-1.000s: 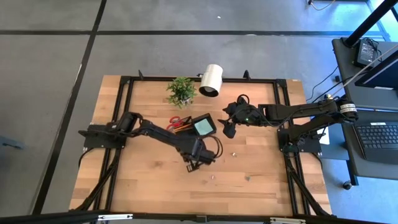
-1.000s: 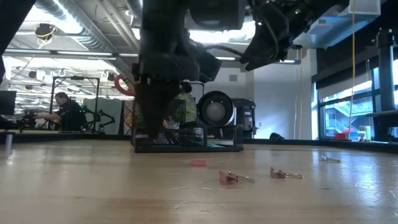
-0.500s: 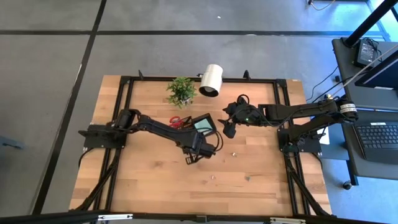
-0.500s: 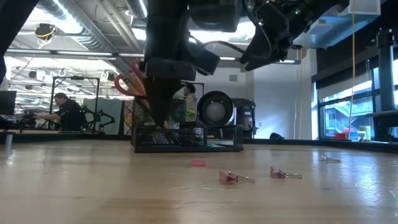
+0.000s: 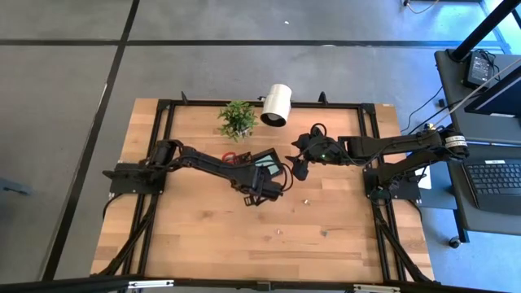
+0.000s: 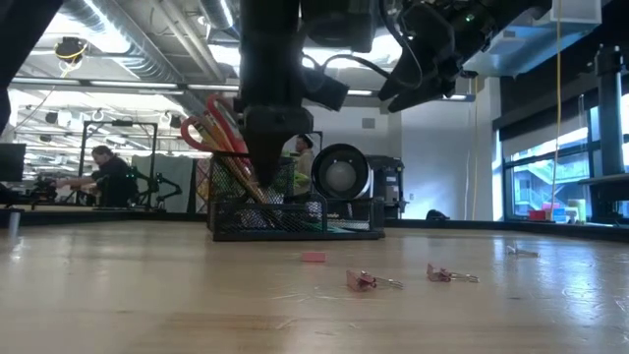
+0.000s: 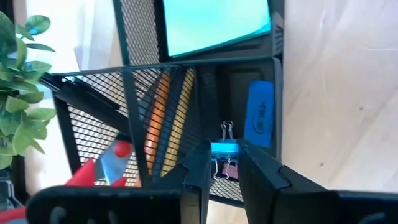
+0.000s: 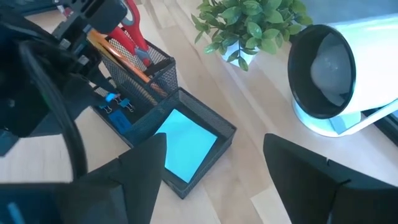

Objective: Pick and place office supplies into organizer
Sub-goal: Put the blue binder clip into the black desk organizer, then put the pink binder clip into the black desk organizer

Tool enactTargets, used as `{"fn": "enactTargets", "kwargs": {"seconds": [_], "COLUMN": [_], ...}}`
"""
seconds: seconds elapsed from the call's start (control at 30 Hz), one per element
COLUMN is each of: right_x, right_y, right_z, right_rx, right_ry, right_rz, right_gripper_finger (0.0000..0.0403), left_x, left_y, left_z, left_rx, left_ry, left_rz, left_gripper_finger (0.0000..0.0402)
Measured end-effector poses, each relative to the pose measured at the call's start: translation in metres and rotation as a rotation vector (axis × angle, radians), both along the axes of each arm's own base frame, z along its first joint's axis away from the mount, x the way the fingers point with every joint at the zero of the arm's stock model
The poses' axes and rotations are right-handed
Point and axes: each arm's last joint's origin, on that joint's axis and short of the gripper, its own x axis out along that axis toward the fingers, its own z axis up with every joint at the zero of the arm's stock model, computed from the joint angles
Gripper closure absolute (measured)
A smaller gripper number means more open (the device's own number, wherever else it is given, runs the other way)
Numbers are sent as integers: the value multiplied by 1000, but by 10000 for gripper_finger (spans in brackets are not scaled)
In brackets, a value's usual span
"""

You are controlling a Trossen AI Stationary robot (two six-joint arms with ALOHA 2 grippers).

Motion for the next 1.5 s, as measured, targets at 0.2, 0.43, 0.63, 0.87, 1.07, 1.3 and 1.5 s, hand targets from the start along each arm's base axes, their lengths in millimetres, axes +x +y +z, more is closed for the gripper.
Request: {"fn": "enactTargets", "kwargs": {"seconds": [0.2,0.43,0.63,0.87,1.07,1.3,1.5], "right_x": [0,0,0,0,0,0,0], "right_y": [0,0,0,0,0,0,0], "right_z": [0,0,0,0,0,0,0], "right_rx": [6,5,-14,-15,-14,-13,6], "right_ry": [-3,-2,7,7,7,8,0], "right_rz": [-5,-4,11,12,11,12,-3], "right_gripper_finger": [130,130,130,130,130,130,130], "left_x": [1,2,2,2,-8,-25,-31], "left_y": [8,12,17,18,8,-6,-26], "left_z": [0,0,-1,0,33,80,91], "left_rx": [5,-28,-47,-41,-59,-86,-224], "left_ry": [6,11,13,38,23,-26,-21], "left_rz": [7,22,39,-29,-227,-581,-935], "left_gripper_finger": [341,321,296,292,290,283,266]}}
